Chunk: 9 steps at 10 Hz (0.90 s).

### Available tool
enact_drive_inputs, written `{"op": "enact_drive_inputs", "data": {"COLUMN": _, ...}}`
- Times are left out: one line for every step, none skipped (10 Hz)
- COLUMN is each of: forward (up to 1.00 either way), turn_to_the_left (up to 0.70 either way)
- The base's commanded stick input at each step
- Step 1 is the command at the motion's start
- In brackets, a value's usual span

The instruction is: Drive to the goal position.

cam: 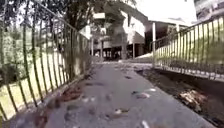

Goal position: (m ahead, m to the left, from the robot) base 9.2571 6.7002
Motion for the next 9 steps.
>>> {"op": "enact_drive_inputs", "data": {"forward": 0.5, "turn_to_the_left": 0.0}}
{"op": "enact_drive_inputs", "data": {"forward": 0.5, "turn_to_the_left": 0.0}}
{"op": "enact_drive_inputs", "data": {"forward": 0.5, "turn_to_the_left": 0.0}}
{"op": "enact_drive_inputs", "data": {"forward": 0.5, "turn_to_the_left": 0.0}}
{"op": "enact_drive_inputs", "data": {"forward": 0.5, "turn_to_the_left": 0.0}}
{"op": "enact_drive_inputs", "data": {"forward": 0.5, "turn_to_the_left": 0.0}}
{"op": "enact_drive_inputs", "data": {"forward": 0.5, "turn_to_the_left": 0.0}}
{"op": "enact_drive_inputs", "data": {"forward": 0.5, "turn_to_the_left": 0.0}}
{"op": "enact_drive_inputs", "data": {"forward": 0.5, "turn_to_the_left": 0.0}}
